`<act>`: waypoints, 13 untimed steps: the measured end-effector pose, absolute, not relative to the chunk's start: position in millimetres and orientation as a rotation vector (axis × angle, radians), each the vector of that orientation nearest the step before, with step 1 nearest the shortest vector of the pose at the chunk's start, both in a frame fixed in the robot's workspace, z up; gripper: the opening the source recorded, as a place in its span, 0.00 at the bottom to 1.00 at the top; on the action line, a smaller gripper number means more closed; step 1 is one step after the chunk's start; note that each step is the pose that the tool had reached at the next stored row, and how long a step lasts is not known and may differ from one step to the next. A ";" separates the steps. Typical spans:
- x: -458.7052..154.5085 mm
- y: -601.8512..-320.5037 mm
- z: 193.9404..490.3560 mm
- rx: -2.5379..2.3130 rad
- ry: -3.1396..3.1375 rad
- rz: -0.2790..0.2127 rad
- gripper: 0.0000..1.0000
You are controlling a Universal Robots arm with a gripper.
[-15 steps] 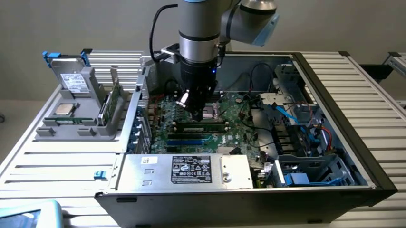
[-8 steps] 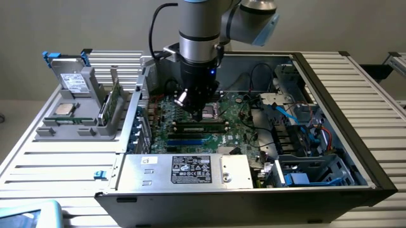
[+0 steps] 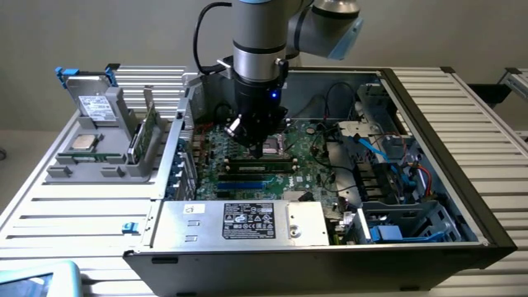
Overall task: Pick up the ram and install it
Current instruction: 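Press down the ram until it locks into place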
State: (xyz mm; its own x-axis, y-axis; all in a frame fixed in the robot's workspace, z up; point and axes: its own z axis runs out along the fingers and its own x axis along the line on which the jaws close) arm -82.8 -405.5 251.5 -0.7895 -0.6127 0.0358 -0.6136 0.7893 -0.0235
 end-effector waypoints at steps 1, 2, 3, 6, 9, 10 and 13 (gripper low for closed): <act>-82.8 -405.6 251.5 0.993 -2.954 0.053 0.11; -82.8 -405.6 251.5 0.975 -2.963 0.055 0.11; -82.8 -405.6 251.5 0.958 -2.971 0.056 0.11; -82.8 -405.6 251.5 0.908 -2.994 0.059 0.11; -82.8 -405.6 251.5 0.855 -3.017 0.063 0.11; -82.8 -405.6 251.5 0.837 -3.024 0.064 0.11; -82.8 -405.6 251.5 0.782 -3.044 0.067 0.11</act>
